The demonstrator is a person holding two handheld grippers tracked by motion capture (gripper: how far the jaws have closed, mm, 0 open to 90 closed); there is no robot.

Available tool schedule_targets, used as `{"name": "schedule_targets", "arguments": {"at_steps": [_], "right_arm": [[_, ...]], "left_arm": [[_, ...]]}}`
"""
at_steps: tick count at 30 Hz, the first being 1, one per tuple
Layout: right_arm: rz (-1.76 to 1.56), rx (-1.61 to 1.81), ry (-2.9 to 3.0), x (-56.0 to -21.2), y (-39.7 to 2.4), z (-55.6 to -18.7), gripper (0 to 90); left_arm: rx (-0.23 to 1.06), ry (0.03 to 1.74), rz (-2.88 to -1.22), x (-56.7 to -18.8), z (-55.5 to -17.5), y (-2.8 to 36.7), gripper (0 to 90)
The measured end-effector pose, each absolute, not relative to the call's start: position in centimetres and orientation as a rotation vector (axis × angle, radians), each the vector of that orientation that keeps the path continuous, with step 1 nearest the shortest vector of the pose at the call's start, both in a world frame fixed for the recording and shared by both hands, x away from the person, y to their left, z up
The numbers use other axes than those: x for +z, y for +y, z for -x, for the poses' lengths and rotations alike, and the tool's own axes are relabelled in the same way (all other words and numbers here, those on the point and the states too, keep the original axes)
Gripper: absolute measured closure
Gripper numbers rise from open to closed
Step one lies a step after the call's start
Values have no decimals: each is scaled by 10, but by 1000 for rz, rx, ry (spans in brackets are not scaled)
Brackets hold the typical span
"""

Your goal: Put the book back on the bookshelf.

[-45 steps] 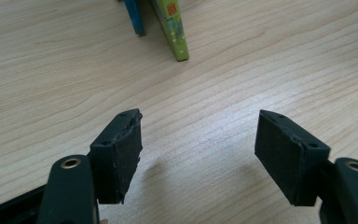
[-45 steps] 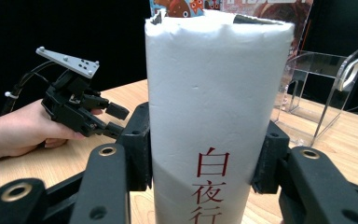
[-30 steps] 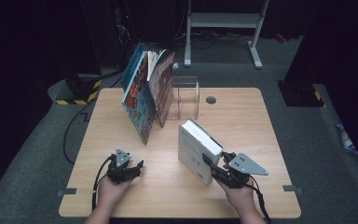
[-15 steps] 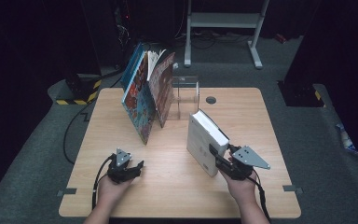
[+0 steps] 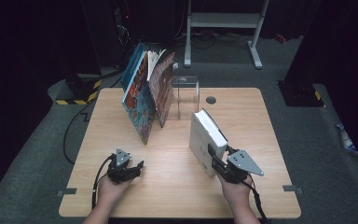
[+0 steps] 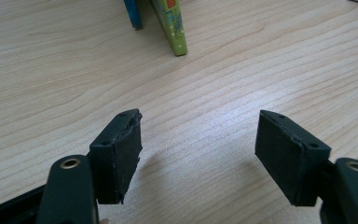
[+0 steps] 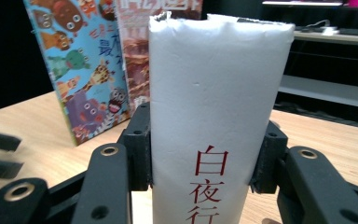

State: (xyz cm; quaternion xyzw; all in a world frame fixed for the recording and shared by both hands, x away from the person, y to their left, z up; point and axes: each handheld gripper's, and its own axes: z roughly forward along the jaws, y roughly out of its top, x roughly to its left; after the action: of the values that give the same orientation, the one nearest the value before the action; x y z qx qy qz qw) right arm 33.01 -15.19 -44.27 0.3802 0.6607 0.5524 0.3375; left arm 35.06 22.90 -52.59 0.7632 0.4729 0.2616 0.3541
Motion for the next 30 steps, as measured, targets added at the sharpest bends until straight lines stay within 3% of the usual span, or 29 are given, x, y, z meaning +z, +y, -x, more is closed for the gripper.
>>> {"name": "schedule_targets", "arguments": {"at_steps": [10,14,15,18,23,30], "right_arm": [[-1017,1421,1839,-432,-153,-333,492],[-1065,1455,1860,-429,-156,-338,419],[-1071,1465,1870,-428,-155,-341,360],[-1083,1467,1885,-427,-153,-344,367],[-1089,1468,1879,-424,-151,-347,460],[-1081,1474,1865,-422,-151,-349,464]], "left_arm": [[690,1229,-1984,-526,-351,228,319],[701,1229,-1983,-526,-351,227,318],[704,1228,-1986,-526,-351,228,319],[698,1232,-1989,-526,-350,227,319],[699,1234,-1989,-526,-350,227,319],[695,1234,-1991,-526,-350,227,322]]}}
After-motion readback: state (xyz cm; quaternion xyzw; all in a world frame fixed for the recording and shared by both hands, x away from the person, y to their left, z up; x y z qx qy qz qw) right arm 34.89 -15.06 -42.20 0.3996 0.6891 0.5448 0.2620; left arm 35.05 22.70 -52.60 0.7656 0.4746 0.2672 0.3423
